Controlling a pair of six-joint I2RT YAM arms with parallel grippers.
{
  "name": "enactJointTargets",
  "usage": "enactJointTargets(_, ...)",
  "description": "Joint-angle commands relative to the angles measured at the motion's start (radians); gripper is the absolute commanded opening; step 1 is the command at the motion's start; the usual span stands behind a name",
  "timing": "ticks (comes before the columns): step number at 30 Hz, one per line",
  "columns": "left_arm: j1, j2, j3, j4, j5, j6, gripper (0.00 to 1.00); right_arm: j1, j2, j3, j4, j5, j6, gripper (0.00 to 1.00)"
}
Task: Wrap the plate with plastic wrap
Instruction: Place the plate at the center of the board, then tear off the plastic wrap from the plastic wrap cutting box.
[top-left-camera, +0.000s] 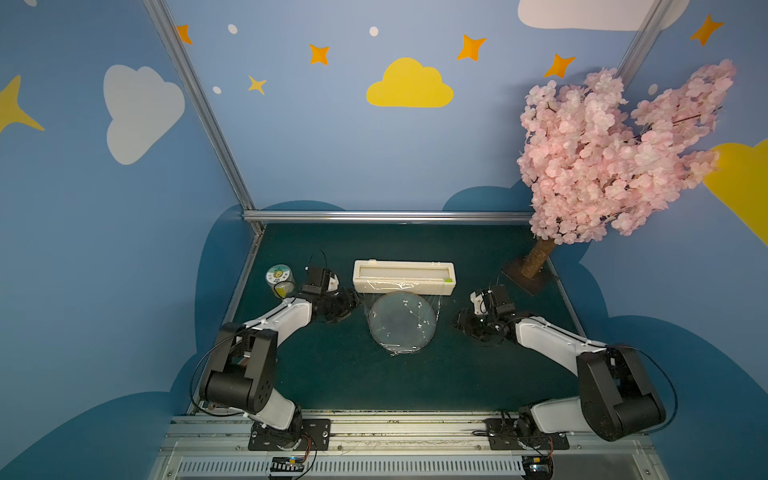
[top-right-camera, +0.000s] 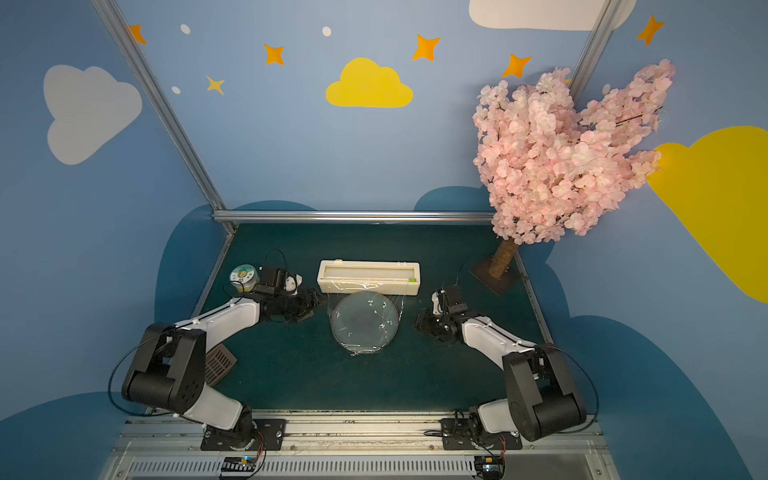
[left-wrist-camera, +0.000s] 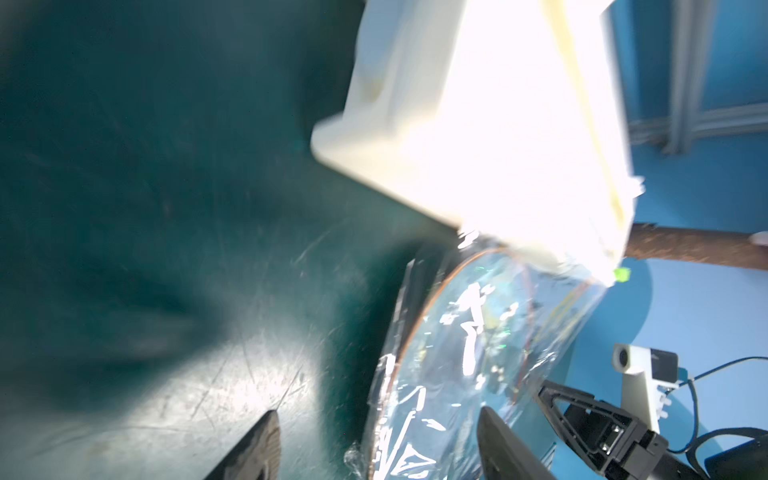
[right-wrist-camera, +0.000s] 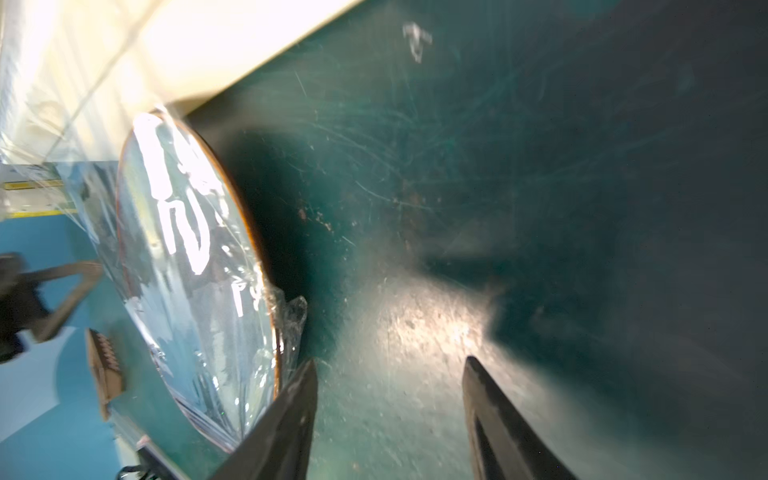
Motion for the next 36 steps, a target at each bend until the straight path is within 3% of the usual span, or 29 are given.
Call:
enactJointTargets(1, 0.03, 0.008, 0.059, 0.073, 0.006, -0.019, 0.77, -0.003, -0.011, 0.135, -0.131, 0.077, -0.079, 0.57)
enactJointTargets(7, 0.099, 0.187, 0.205, 0.187, 0.137, -0.06, 0.76, -0.002, 0.126, 0.407, -0.197, 0.067, -0.149, 0.57)
enactJointTargets(15, 0.111, 0.35, 0.383, 0.11, 0.16, -0.017, 0.75, 0.007, 0.388, 0.737, -0.402, 0.121, -0.233, 0.58)
enactJointTargets(36, 0.103, 0.428, 0.41, 0.168, 0.222, -0.063, 0.71, 0.022, 0.505, 0.839, -0.427, 0.099, -0.251, 0.58)
